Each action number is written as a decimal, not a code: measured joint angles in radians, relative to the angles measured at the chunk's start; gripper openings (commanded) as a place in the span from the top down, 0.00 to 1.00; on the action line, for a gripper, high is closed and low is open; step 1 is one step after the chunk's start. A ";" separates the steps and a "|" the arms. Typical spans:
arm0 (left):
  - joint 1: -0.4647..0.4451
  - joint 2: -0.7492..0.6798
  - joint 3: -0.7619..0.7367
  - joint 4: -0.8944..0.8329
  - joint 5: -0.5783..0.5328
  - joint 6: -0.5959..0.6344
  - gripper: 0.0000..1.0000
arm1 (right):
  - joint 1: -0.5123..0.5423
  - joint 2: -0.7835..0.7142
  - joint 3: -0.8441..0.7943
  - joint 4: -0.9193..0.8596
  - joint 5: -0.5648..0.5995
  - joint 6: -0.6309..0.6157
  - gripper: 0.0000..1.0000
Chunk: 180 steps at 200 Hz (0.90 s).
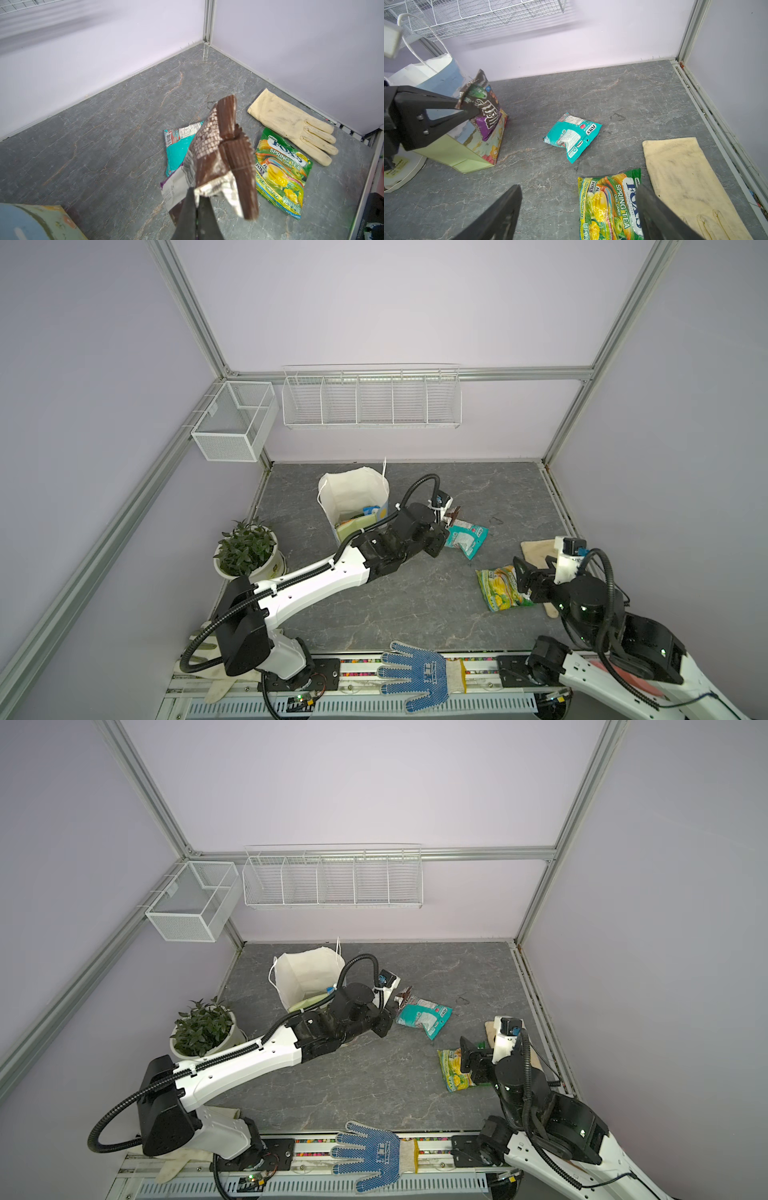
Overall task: Place the snacks into the paper bag
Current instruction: 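Lift the chocolate bar with the left gripper and carry it toward the bag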
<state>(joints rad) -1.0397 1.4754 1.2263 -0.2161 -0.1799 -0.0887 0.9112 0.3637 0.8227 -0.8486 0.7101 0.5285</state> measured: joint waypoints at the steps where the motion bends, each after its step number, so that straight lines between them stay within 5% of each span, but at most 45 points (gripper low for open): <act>1: 0.000 -0.002 -0.001 0.001 0.000 0.000 1.00 | 0.000 0.000 0.000 0.000 0.000 0.000 0.12; 180: 0.000 -0.237 -0.120 0.091 -0.093 0.019 1.00 | 0.000 -0.001 -0.011 -0.001 -0.001 0.041 0.12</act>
<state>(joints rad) -1.0397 1.2388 1.1065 -0.1253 -0.2726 -0.0692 0.9112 0.3626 0.8112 -0.8494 0.7094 0.5697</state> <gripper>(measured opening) 0.047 0.883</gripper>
